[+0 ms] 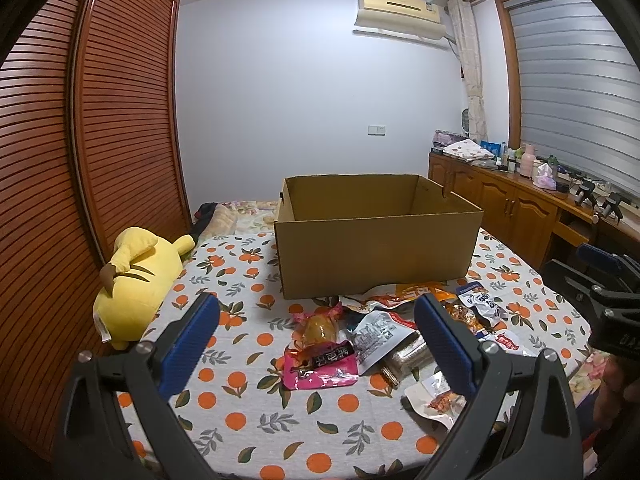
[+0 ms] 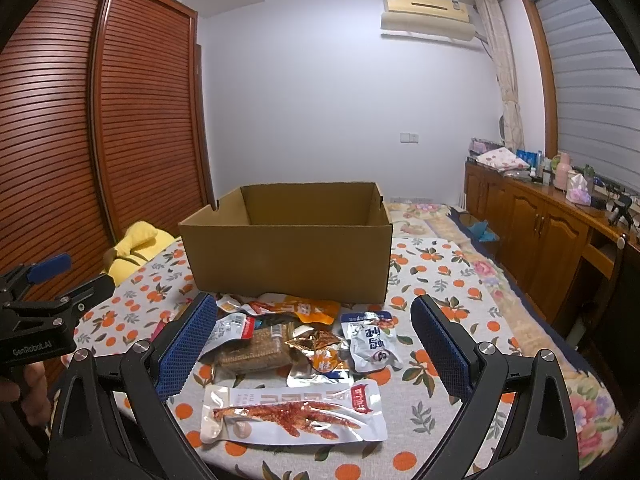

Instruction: Organize snacks

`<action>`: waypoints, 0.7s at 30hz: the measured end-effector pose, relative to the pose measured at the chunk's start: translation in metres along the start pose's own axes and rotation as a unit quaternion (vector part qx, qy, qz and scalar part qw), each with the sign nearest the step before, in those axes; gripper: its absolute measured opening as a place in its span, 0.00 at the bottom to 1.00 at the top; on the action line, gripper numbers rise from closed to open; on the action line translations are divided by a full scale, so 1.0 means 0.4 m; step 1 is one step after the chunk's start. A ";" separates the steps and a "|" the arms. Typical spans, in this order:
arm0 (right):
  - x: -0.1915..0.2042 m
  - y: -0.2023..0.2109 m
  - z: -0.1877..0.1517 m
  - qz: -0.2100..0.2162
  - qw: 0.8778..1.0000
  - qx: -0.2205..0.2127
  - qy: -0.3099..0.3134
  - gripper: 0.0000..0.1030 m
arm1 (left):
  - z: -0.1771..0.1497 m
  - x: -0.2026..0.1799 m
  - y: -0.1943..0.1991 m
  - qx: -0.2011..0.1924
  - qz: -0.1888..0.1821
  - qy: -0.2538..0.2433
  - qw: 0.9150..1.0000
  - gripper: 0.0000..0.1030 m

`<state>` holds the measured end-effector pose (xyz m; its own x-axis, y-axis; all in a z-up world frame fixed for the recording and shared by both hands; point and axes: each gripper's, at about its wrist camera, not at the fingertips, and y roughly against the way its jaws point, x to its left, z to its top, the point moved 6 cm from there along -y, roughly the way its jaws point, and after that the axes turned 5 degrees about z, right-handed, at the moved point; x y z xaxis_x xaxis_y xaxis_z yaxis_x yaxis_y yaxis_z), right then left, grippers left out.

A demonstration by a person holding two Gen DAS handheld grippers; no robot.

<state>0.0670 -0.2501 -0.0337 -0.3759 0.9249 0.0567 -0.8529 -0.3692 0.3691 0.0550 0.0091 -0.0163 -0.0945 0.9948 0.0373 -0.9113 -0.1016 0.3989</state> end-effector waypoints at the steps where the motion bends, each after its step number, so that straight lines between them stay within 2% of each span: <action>1: 0.000 0.000 0.000 0.000 1.000 0.001 0.000 0.97 | 0.001 -0.003 0.004 -0.001 0.000 0.000 1.000 0.96; 14: 0.007 0.005 -0.001 0.004 1.000 0.000 0.000 0.97 | -0.007 -0.016 0.004 0.002 -0.001 -0.004 1.000 0.96; 21: 0.008 0.004 -0.018 0.009 1.000 0.016 0.000 0.97 | -0.025 -0.018 -0.006 0.010 -0.001 -0.006 1.000 0.96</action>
<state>0.0619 -0.2481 -0.0395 -0.3910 0.9182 0.0635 -0.8343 -0.3827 0.3969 0.0539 0.0020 -0.0267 -0.0885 0.9950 0.0467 -0.9036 -0.0999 0.4166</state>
